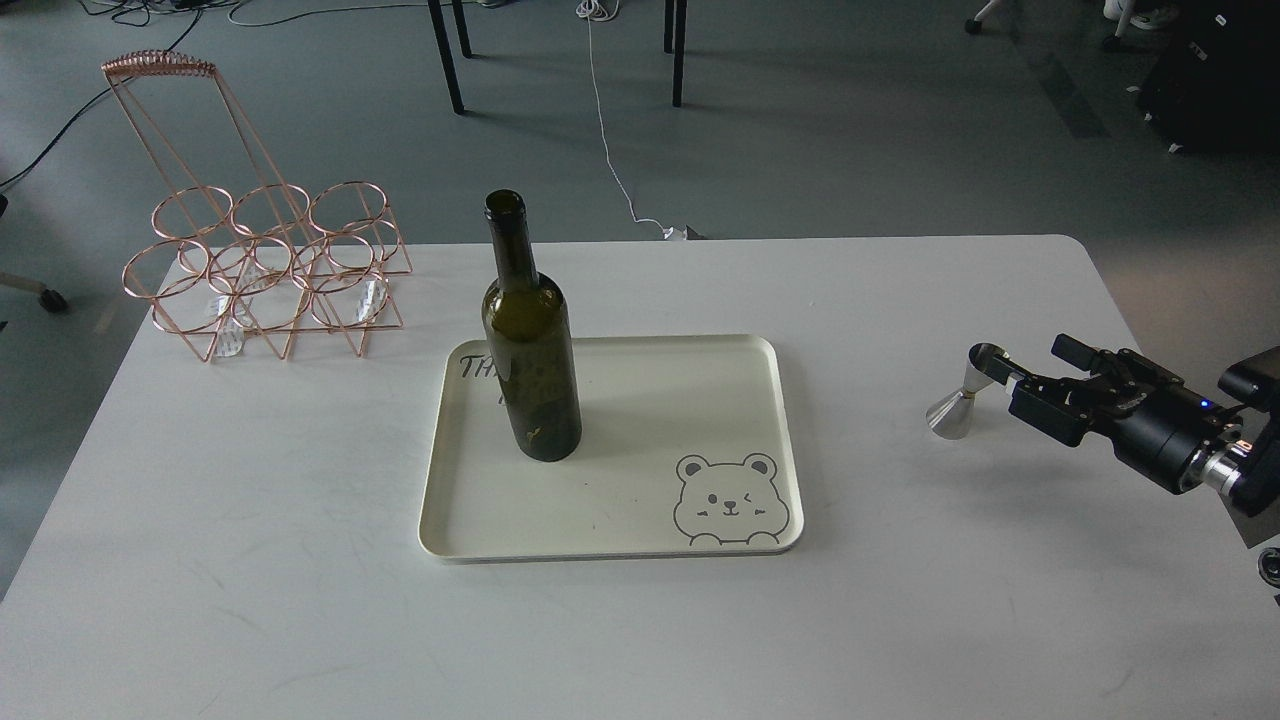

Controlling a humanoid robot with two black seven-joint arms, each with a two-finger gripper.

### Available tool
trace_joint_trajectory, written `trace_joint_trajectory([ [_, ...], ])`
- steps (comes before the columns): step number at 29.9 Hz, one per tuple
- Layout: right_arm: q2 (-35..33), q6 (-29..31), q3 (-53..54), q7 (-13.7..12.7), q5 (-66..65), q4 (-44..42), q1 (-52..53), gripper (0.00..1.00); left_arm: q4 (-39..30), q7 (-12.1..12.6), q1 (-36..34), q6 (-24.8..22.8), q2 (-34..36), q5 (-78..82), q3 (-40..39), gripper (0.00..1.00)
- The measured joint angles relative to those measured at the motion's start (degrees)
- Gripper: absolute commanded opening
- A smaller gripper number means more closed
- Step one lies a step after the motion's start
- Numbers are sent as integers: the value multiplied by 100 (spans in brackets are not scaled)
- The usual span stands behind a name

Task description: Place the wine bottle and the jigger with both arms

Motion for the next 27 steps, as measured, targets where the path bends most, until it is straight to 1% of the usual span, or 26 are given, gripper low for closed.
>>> trace_joint_trajectory([
  [7,-332,0,225,0,264,296,818,97,-76,41,-21,0,92,12,10,99],
  [11,-281,0,324,0,929,176,1401,97,-525,66,-25,0,378,119,71,99],
  [14,-5,62,452,-1,1697,-126,1726,97,-1047,85,-25,0,737,440,88,99],
  [18,480,606,772,0,2596,-845,1943,97,-2093,95,-36,-1,1405,1442,99,99],
  [22,884,1271,1196,-1,3425,-1533,1959,97,-3000,73,-253,-2,2007,2716,94,99],
  [27,1274,2239,1378,-1,4952,-2502,1934,97,-3774,56,-396,-3,2475,4298,36,99],
])
